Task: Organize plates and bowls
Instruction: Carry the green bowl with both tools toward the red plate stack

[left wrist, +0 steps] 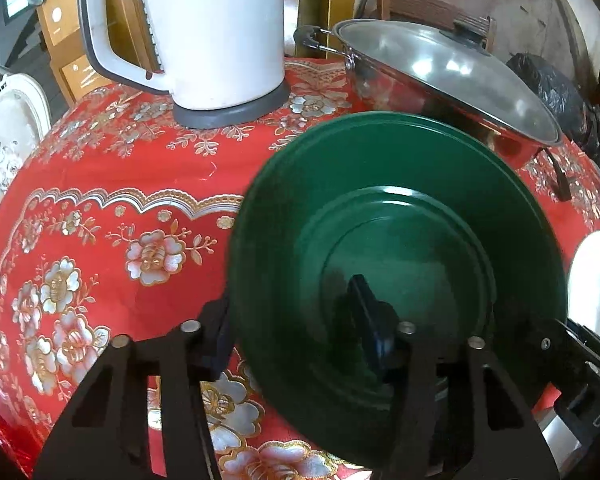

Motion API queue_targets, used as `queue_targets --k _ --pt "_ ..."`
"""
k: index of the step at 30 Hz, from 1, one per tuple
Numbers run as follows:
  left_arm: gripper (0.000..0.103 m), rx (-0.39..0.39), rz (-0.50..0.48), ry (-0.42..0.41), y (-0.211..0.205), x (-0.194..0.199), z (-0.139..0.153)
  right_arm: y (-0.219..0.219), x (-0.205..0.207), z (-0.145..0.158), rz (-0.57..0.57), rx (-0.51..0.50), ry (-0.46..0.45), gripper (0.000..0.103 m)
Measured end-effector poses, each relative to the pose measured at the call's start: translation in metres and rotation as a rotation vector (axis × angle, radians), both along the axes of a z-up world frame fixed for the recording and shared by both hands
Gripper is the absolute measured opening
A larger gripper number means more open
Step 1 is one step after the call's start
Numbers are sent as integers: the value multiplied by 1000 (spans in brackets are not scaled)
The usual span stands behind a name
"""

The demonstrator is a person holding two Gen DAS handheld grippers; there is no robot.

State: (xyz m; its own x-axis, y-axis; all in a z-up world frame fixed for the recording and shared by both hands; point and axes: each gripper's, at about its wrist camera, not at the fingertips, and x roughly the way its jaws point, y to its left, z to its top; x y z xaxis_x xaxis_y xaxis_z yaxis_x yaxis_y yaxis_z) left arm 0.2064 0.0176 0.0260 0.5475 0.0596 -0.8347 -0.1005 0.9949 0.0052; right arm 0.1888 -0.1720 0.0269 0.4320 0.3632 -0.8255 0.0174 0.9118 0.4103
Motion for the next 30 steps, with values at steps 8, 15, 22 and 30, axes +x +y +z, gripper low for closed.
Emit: queue_targets --k 8,15,22,30 --pt "34 21 13 -27 5 -10 9 -2 -4 3 -3 15 -2 29" --pt "34 37 20 -69 9 -27 27 5 -10 13 10 19 -19 29" --pt "34 43 38 -105 21 -51 42 17 -21 23 40 30 -29 29" --pt "34 47 57 -145 38 -90 60 40 -43 43 91 32 -61 29"
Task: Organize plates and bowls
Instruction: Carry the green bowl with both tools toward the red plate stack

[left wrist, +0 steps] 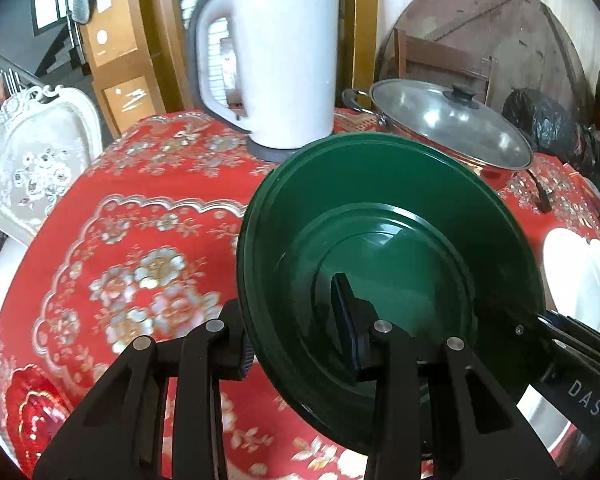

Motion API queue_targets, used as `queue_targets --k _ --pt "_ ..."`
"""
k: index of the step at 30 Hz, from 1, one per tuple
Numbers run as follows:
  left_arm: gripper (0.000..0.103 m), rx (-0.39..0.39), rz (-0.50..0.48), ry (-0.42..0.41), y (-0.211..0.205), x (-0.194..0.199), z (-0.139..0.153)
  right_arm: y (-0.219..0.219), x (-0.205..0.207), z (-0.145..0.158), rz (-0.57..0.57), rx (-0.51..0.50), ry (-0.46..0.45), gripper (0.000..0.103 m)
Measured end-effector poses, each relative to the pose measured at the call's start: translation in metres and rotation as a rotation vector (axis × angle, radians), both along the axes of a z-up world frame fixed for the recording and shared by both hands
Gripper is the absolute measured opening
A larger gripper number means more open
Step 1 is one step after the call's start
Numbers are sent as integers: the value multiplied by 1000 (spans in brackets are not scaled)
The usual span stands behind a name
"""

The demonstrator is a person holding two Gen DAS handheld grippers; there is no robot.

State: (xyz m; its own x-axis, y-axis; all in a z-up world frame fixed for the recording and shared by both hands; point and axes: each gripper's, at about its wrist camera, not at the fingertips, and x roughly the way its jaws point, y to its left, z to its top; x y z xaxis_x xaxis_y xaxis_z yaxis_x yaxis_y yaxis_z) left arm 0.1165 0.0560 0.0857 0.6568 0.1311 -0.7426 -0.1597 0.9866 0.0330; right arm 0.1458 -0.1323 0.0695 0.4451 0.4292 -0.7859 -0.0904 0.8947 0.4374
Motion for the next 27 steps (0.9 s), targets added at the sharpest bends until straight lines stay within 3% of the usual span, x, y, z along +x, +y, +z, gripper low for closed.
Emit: queue_targets --k 15,27 --pt "34 -14 95 -49 63 -98 20 65 -52 24 145 29 -38 29" --pt "34 -52 180 -55 111 -164 20 121 -88 32 272 13 -57 29"
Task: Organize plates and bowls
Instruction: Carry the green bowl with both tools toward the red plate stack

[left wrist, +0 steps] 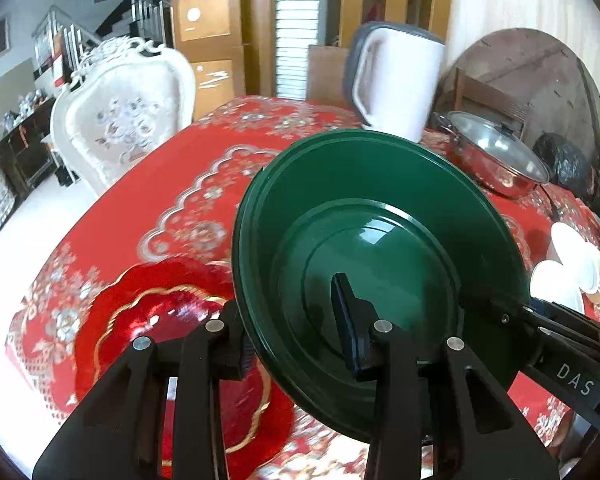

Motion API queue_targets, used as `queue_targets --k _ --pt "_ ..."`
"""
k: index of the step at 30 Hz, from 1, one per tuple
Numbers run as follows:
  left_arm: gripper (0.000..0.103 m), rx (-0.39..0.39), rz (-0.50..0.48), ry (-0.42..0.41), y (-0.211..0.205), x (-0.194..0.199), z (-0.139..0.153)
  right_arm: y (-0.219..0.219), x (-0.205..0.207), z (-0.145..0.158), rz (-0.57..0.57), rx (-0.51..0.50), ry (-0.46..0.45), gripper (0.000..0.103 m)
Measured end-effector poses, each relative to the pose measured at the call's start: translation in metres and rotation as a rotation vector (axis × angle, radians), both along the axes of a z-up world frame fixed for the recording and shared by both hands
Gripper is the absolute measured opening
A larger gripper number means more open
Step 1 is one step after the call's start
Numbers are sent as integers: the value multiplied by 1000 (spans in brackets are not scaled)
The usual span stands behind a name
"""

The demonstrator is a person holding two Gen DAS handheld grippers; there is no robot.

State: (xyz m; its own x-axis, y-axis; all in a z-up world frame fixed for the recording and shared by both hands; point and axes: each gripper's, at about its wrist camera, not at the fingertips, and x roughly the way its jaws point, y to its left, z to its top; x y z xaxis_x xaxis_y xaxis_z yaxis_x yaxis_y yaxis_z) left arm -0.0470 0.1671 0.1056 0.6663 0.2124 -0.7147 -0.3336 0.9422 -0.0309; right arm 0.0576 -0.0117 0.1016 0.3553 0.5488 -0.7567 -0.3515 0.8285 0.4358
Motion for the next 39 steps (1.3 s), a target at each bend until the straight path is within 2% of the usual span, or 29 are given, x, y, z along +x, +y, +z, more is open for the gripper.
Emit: queue_targets --k 8,17,27,39 --pt "34 -7 79 -4 40 -47 -1 48 -23 4 108 -12 -19 30" --pt "34 -42 172 25 84 -83 -22 106 -43 -6 225 -52 -10 32" --pt "34 -79 212 63 107 -95 -47 139 -56 -27 289 -108 29 32" --pt "34 -85 233 72 112 -98 -64 148 -63 -37 314 -145 55 32"
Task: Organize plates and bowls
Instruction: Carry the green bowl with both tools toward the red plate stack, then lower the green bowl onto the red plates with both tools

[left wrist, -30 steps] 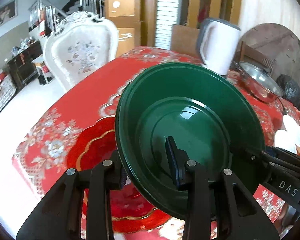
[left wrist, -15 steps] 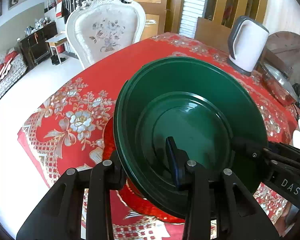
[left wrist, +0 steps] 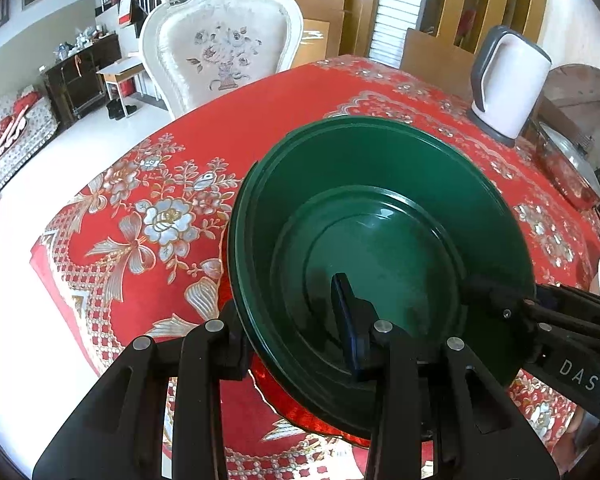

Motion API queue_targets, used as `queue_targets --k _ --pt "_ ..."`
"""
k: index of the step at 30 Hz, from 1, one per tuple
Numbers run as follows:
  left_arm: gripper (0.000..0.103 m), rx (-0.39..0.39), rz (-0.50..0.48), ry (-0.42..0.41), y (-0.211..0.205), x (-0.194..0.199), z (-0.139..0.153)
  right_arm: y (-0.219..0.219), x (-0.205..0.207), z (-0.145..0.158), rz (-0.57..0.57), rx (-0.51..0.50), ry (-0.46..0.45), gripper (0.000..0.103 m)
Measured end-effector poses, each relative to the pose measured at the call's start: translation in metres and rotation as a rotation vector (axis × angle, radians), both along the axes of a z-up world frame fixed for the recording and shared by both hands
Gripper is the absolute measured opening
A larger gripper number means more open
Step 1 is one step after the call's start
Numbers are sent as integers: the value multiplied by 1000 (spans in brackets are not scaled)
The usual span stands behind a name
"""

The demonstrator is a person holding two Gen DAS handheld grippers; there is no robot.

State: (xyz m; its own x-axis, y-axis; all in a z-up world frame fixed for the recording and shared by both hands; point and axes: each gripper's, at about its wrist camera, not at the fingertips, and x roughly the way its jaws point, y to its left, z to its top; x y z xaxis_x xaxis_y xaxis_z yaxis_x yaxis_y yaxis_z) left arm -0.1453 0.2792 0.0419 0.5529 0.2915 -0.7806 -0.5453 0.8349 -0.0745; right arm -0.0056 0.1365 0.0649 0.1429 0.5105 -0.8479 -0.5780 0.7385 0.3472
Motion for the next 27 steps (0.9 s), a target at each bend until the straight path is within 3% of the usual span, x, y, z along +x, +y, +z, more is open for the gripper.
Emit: queue_targets --k 14,18,21,22,27 --pt "36 -38 4 -28 8 -4 0 -2 0 0 -25 39 42 32" --pt "55 -17 -10 -47 5 -8 7 -6 -1 5 -37 55 33 36" --pt "59 0 -9 -57 2 -13 13 -9 -1 11 -41 74 32 36" --pt "67 13 -4 -57 2 -15 16 -10 -1 12 -41 77 29 37" --pt "70 67 8 -68 1 -24 26 -14 -2 18 -45 91 18 38"
